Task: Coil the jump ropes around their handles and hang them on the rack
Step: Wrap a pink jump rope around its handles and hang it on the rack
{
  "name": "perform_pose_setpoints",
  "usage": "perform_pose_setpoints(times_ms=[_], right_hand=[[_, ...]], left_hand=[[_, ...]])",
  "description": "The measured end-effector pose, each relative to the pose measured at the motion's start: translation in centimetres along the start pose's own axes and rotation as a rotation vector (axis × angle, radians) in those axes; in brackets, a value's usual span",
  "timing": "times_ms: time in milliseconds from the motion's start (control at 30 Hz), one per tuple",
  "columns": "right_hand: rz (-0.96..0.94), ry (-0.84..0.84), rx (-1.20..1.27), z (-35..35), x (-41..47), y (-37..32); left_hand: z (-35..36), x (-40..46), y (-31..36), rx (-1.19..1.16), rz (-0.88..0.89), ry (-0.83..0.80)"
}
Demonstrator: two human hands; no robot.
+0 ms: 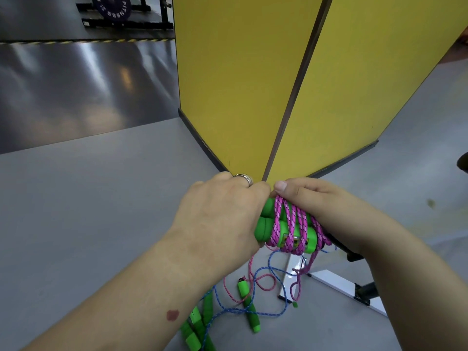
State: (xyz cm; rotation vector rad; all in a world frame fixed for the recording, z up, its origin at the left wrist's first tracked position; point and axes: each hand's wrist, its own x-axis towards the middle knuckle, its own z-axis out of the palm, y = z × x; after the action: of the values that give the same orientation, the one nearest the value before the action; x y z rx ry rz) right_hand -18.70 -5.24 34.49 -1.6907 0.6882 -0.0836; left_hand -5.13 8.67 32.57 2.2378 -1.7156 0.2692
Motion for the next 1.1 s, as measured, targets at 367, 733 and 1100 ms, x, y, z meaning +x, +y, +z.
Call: perform_pose_setpoints(times_ms=[367,733,1100], right_hand=[[-0.041,0.064,0.07,0.9,0.4,-0.1],[-0.106,0.078,0.039,-0.1,0.5,0.3],[-0.07,-0.156,0.206,-1.6,0.9,1.3]], left_hand=[[0.0,0.0,0.7,0.057,-0.004,0.075],[-1.4,-0.2,0.3,-0.046,-0.071,-0.141],[-2.6,0.4,-1.5,-0.109,-0.032,-0.381]])
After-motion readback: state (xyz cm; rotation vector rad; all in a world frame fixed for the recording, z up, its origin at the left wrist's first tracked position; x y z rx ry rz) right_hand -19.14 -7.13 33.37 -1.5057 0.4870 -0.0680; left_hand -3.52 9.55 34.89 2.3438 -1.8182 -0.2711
